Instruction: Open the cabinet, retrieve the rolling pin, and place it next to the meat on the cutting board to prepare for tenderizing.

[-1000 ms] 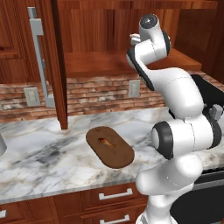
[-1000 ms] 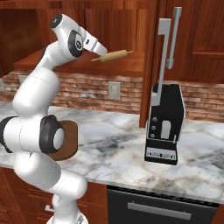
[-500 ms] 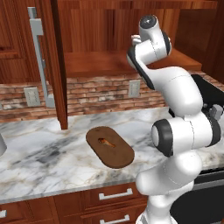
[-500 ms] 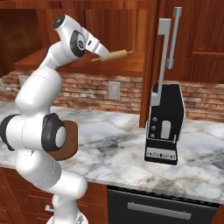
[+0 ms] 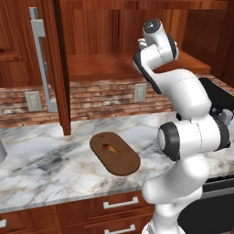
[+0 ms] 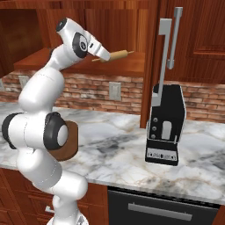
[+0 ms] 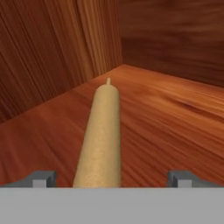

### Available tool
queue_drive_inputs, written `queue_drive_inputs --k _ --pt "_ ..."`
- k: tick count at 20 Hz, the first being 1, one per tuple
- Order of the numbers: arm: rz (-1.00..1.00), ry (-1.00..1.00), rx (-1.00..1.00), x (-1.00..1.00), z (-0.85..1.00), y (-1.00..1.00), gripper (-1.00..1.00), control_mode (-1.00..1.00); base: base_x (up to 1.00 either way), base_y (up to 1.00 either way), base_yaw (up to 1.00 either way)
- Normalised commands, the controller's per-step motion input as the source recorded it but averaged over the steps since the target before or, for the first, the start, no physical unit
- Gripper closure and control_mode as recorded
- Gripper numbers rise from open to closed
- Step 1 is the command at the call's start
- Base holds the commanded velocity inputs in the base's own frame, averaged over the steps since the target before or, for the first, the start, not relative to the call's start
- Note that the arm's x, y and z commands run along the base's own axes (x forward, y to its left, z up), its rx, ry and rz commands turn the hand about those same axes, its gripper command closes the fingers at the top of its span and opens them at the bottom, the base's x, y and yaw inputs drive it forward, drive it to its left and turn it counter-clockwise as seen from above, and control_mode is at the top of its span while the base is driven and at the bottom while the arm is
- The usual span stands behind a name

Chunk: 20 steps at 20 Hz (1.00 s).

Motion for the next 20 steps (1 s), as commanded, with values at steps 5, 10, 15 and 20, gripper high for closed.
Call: queue_drive_inputs --k 5,10,15,20 --pt "-0.06 0.0 0.0 0.3 -0.06 -0.06 -1.0 -1.0 0.0 0.0 0.0" --pt "-0.06 0.02 0.0 0.34 -0.1 -0.02 -1.0 -1.0 0.0 0.0 0.0" --pt "-0.03 0.02 0.01 0.24 -0.1 0.0 -1.0 -1.0 0.0 0.0 0.0" --pt "0.0 0.0 0.01 0.08 -0.23 0.0 1.0 -1.0 0.0 0.0 0.0"
